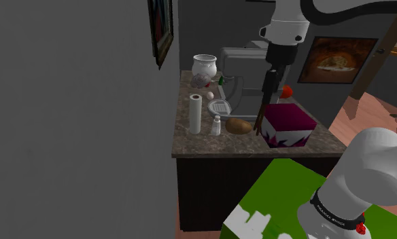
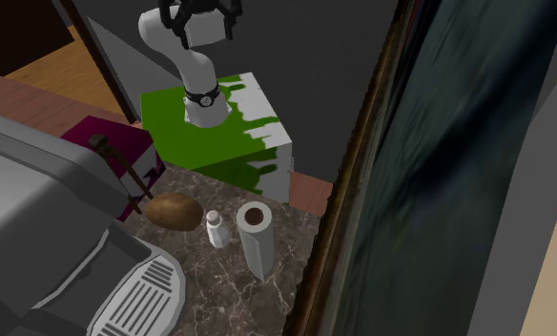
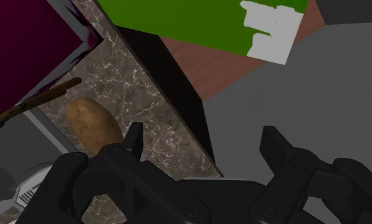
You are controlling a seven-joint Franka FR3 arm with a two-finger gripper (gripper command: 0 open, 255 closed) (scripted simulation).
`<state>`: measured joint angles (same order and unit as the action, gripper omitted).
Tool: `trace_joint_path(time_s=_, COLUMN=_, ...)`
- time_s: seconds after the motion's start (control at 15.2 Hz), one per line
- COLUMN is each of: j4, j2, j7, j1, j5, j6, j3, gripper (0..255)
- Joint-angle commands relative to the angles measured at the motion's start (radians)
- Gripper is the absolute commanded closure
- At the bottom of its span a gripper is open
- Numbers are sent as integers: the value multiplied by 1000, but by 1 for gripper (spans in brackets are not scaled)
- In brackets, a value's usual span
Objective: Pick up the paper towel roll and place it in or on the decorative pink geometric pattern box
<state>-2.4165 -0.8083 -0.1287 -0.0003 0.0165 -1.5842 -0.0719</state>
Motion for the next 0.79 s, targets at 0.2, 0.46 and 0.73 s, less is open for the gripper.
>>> trace_joint_path(time_s=0.2, j4=38, j2=116, j7=-15, j1=-6, j5=-8, j6=-78, j3=6, gripper=0)
trace_joint_path(time_s=0.46, j4=109, j2=274, j7=-34, j1=-12, j5=-17, j6=-165, j3=12, gripper=0)
trace_joint_path(time_s=0.73, j4=200, j2=432, j7=-50, j1=-17, j5=-25, j6=-232, j3=16, gripper=0)
